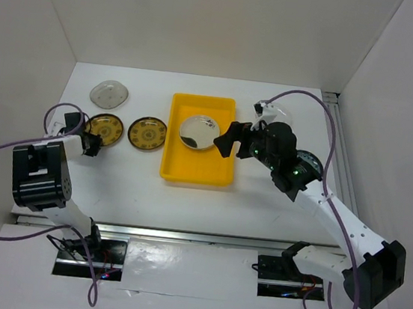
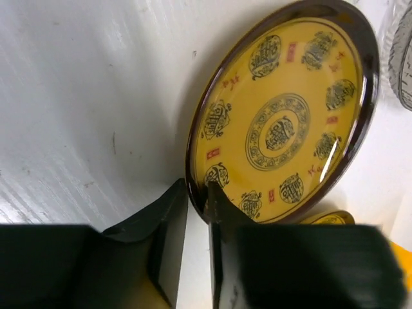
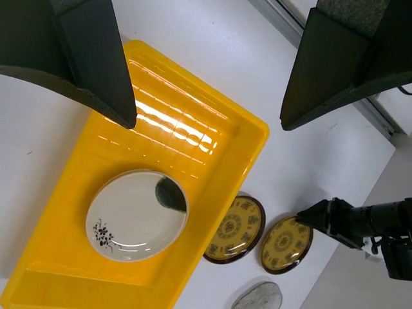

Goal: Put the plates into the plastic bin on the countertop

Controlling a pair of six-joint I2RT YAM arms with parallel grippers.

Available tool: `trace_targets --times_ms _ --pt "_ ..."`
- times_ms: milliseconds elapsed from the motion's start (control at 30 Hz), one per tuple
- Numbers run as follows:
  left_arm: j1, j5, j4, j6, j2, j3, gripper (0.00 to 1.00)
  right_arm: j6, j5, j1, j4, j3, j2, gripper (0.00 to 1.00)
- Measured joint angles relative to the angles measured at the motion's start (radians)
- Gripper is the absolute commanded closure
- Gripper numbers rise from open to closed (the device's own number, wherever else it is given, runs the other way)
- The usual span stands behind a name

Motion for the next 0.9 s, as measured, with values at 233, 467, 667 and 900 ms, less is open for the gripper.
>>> trace_targets --times_ms 233,467,667,900 --pt "0.015 -0.003 -0.017 -0.040 -0.028 -0.008 1.00 0.010 0.022 0.000 -0.010 0.000 -0.053 0.00" --pt "0.021 -0.037 -0.164 -0.018 -0.242 -0.084 1.00 0.010 0.066 -0.008 -0.039 0.001 -0.072 0.00" --pt "-0.051 -0.082 -0.262 0.040 -0.553 -0.097 1.00 0.015 0.135 -0.015 -0.074 0.000 -0.088 0.00" --pt "-0.399 -0.058 -0.209 0.178 -0.471 0.109 1.00 0.128 0.357 -0.091 -0.129 -0.076 -0.093 0.00"
